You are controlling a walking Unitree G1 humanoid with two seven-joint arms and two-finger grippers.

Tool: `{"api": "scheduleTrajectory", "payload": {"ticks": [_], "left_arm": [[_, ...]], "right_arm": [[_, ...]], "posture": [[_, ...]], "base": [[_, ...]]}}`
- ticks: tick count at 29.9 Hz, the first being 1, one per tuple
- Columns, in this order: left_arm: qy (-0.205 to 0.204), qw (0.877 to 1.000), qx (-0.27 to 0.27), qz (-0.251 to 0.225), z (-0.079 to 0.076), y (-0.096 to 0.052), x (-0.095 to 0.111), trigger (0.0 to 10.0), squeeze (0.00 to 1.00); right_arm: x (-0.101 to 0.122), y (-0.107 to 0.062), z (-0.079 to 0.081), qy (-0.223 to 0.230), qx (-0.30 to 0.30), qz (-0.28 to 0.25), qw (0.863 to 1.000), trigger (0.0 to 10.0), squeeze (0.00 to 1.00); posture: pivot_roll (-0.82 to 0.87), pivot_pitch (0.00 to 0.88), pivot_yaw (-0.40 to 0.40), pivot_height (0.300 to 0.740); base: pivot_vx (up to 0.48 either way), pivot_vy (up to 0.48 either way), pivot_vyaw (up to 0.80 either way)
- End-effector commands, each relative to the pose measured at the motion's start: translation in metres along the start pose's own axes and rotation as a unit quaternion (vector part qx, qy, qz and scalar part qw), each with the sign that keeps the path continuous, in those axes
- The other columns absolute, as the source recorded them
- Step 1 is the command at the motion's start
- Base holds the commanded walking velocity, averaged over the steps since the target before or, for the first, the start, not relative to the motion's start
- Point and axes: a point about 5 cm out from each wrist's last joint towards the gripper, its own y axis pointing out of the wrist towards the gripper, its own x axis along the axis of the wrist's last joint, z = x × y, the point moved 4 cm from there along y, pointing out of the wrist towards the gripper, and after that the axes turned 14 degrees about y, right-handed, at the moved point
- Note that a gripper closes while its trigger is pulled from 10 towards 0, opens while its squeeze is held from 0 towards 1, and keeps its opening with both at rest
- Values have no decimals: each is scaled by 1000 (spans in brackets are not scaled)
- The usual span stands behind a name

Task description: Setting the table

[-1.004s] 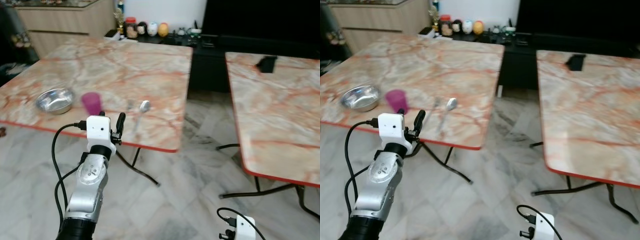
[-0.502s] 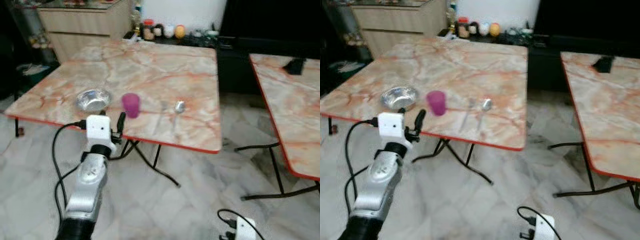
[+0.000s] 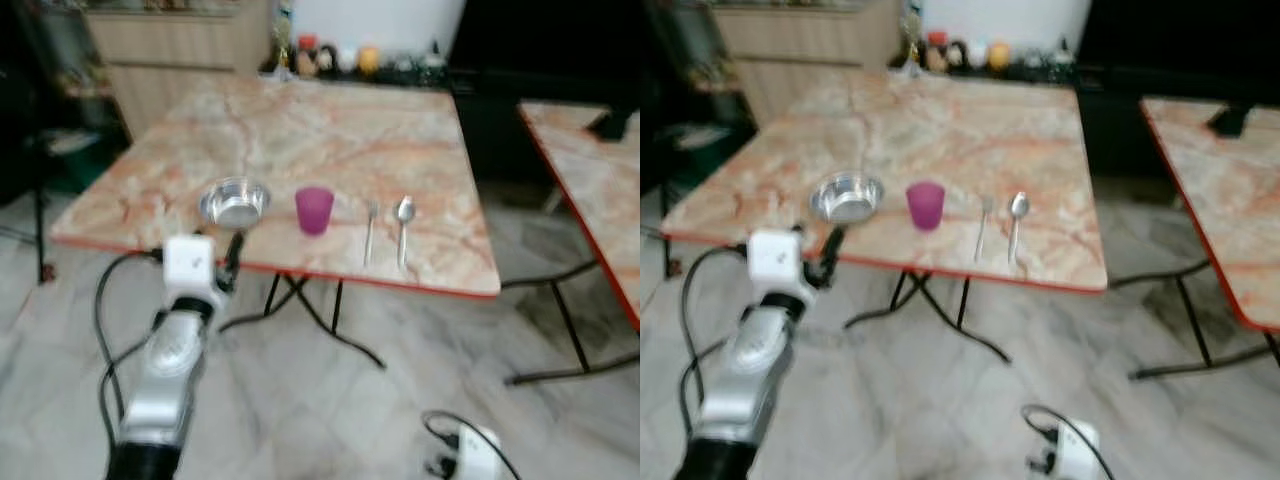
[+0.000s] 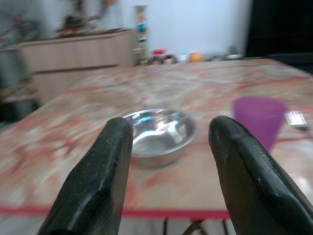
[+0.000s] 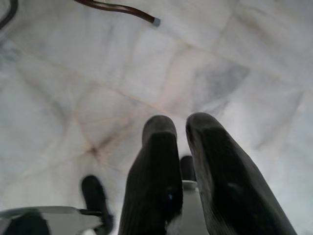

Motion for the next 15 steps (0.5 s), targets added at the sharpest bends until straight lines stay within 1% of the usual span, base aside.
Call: {"api": "scheduleTrajectory", "payload": {"ticks": [1, 9, 15], "left_arm": [[-8, 1000, -18, -17, -12, 3, 9, 10000, 0], [-7, 1000, -18, -15, -11, 2, 8, 10000, 0], [-7, 1000, -17, -15, -11, 4, 9, 10000, 0]], "right_arm": [[0, -2, -16, -2, -20, 2, 1000, 10000, 0], [-1, -2, -18, -11, -21, 5, 1000, 10000, 0], [1, -2, -20, -9, -23, 3, 1000, 10000, 0]], "posture": [[57, 0, -9, 740], [61, 0, -13, 740], [60, 0, -16, 740]], "base": [[0, 375, -744], [0, 374, 0], [0, 372, 0]]}}
